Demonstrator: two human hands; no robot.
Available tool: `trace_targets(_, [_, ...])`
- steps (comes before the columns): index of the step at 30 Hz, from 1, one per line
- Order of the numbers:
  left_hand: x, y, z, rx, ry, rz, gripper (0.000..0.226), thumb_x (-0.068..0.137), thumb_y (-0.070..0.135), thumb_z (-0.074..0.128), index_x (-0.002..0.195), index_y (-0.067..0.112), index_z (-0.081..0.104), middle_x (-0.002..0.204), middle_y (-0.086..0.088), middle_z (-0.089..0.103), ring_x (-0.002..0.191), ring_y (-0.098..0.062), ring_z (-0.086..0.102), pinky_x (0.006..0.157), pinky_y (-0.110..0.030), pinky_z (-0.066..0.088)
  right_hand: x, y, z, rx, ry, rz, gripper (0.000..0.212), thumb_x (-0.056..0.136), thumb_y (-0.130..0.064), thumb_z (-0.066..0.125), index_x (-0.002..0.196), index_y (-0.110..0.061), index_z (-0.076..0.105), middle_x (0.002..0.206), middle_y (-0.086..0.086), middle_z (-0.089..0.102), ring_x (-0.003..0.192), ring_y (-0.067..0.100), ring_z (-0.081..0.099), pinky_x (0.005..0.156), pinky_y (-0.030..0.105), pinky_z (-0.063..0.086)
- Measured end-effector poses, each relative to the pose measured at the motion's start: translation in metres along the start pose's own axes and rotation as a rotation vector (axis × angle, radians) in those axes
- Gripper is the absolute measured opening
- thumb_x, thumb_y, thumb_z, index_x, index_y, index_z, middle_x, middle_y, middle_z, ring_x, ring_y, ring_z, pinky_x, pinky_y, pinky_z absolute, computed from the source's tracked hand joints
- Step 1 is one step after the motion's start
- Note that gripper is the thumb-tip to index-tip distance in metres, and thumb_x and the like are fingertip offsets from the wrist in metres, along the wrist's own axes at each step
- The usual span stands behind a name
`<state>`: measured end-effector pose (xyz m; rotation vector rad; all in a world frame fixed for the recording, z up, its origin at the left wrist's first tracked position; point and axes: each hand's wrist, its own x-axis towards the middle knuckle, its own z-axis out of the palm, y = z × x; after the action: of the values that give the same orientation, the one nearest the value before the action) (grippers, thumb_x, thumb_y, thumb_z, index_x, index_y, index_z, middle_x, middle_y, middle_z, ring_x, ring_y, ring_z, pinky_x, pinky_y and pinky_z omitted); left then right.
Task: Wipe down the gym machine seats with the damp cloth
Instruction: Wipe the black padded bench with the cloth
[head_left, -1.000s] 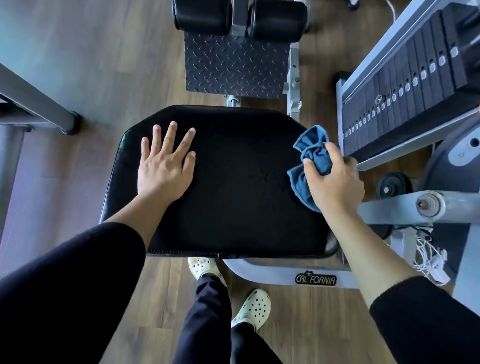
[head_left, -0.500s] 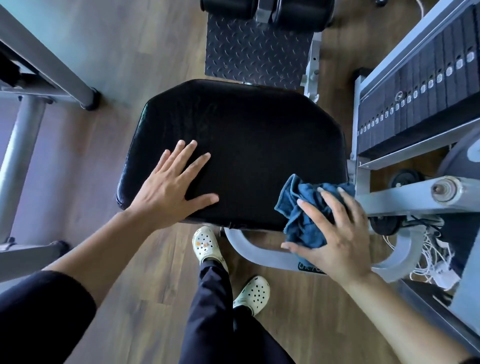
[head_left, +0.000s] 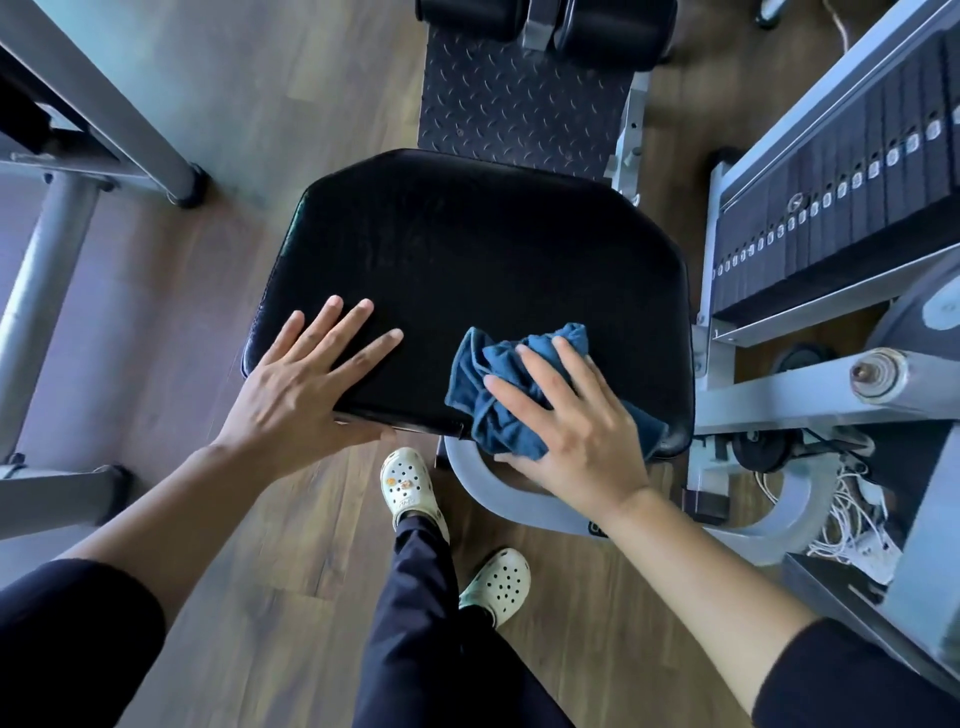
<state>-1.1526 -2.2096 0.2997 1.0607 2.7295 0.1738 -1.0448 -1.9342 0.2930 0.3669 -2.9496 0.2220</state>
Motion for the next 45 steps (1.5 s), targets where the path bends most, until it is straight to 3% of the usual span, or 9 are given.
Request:
trace_targets(4, [0.000,0.001,-0.001,0.000,0.007,0.002,0.088,0.078,0.084,0.025,0.149,0.031,0.026,0.158,-0.005,0.018,0.145,-0.030,0.014,0.116,-0.053,0.017,-0.031,0.035,-0.011,-0.038,-0.002,0.052,0.065,0.074,-0.054,0.074,0.131,-0.027,0.057,0.136,0.008,0.053,0.135,0.033,0.037,0.101,0.055,0.041])
trace_targets(8, [0.000,0.003,-0.002,-0.011,-0.004,-0.020,0.087,0.078,0.084,0.027,0.148,0.033,0.026,0.158,-0.003,0.018,0.146,-0.028,0.011,0.117,-0.052,0.015,-0.033,0.046,-0.017,0.057,-0.014,0.176,0.069,0.076,-0.068,0.063,0.129,-0.025,0.059,0.136,0.007,0.053,0.137,0.030,0.035,0.101,0.054,0.043])
trace_targets(14, [0.005,0.004,-0.004,-0.129,0.079,-0.176,0.057,0.096,0.058,0.019,0.148,0.037,0.025,0.159,0.004,0.013,0.147,-0.021,0.002,0.119,-0.047,0.005,0.019,0.018,-0.001,0.126,0.036,0.267,0.057,0.087,-0.061,0.052,0.128,-0.022,0.060,0.138,0.008,0.051,0.136,0.035,0.034,0.105,0.056,0.034])
trace_targets(18, [0.031,-0.009,-0.010,-0.149,0.114,-0.346,0.059,0.095,0.051,0.019,0.149,0.031,0.025,0.159,-0.001,0.015,0.147,-0.027,0.006,0.119,-0.047,0.007,0.075,-0.007,0.016,0.156,-0.013,0.249,0.056,0.087,-0.059,0.050,0.131,-0.024,0.056,0.142,0.007,0.047,0.137,0.037,0.030,0.106,0.060,0.031])
trace_targets(22, [0.060,-0.020,-0.014,-0.131,0.070,-0.351,0.058,0.096,0.049,0.021,0.151,0.030,0.017,0.160,0.000,0.007,0.147,-0.026,-0.001,0.119,-0.044,0.003,0.086,-0.004,0.023,0.165,0.010,0.279,0.050,0.088,-0.054,0.051,0.130,-0.027,0.056,0.141,0.007,0.047,0.138,0.035,0.031,0.106,0.059,0.032])
trace_targets(30, [0.102,-0.028,-0.016,-0.174,0.060,-0.328,0.055,0.100,0.043,0.031,0.151,0.032,0.014,0.160,0.001,0.002,0.147,-0.024,-0.005,0.120,-0.039,-0.001,0.082,0.079,0.024,0.070,0.153,0.673,0.049,0.088,-0.051,0.053,0.126,-0.021,0.061,0.139,0.010,0.049,0.132,0.041,0.035,0.102,0.058,0.037])
trace_targets(35, [0.116,-0.039,-0.018,-0.199,0.060,-0.364,0.054,0.100,0.042,0.030,0.151,0.034,0.015,0.160,0.002,0.001,0.147,-0.024,-0.006,0.118,-0.036,-0.004,0.123,0.056,0.034,0.075,0.153,0.689,0.047,0.088,-0.048,0.055,0.126,-0.021,0.061,0.138,0.011,0.050,0.133,0.043,0.033,0.103,0.063,0.031])
trace_targets(41, [0.112,-0.062,-0.023,-0.247,0.057,-0.392,0.051,0.101,0.039,0.029,0.150,0.035,0.018,0.160,0.003,0.005,0.147,-0.023,-0.005,0.119,-0.039,-0.001,0.160,-0.004,0.047,0.157,0.076,0.452,0.046,0.088,-0.045,0.057,0.127,-0.022,0.060,0.137,0.010,0.051,0.135,0.040,0.033,0.107,0.061,0.030])
trace_targets(45, [0.107,-0.077,-0.025,-0.253,0.006,-0.380,0.053,0.100,0.043,0.028,0.151,0.036,0.014,0.160,0.007,0.001,0.147,-0.020,-0.008,0.120,-0.040,0.000,0.165,0.003,0.047,0.159,0.075,0.493,0.045,0.088,-0.043,0.055,0.129,-0.023,0.058,0.139,0.010,0.050,0.136,0.039,0.032,0.107,0.060,0.030])
